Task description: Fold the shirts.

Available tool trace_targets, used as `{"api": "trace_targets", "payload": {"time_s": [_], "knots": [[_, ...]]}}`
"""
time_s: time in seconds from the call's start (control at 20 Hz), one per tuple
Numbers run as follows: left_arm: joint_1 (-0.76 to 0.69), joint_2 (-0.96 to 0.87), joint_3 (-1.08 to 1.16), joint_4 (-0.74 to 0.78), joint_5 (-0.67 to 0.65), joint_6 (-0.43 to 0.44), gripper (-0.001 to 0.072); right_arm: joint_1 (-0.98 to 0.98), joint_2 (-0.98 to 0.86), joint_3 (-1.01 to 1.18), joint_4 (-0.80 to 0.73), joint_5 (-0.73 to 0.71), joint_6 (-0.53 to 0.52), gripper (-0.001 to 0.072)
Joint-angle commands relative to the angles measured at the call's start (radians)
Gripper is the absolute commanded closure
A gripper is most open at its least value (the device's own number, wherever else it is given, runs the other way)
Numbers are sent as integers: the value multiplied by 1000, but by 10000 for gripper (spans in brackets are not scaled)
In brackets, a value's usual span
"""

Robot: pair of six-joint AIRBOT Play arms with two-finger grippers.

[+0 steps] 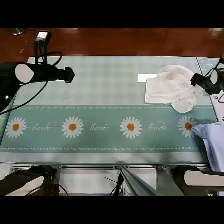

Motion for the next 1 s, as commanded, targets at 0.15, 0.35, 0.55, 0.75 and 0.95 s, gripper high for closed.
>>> {"api": "trace_targets", "payload": {"time_s": [0.15, 0.35, 0.55, 0.75, 0.95], "knots": [[2, -13, 0, 8, -156, -36, 6, -80, -93, 1, 504, -71, -338, 104], [28, -13, 0, 7, -340, -20, 6, -56, -93, 37, 745, 12, -615, 654], [77, 16, -6, 3, -567, 57, 6, -50, -43, 204, 812, 191, -677, 692], [97, 222, -188, -225, -509, 90, 6, 3, 137, 422, 827, 176, -680, 692], [105, 499, -402, -241, -383, 51, 6, 139, 293, 609, 800, 191, -726, 693]]}}
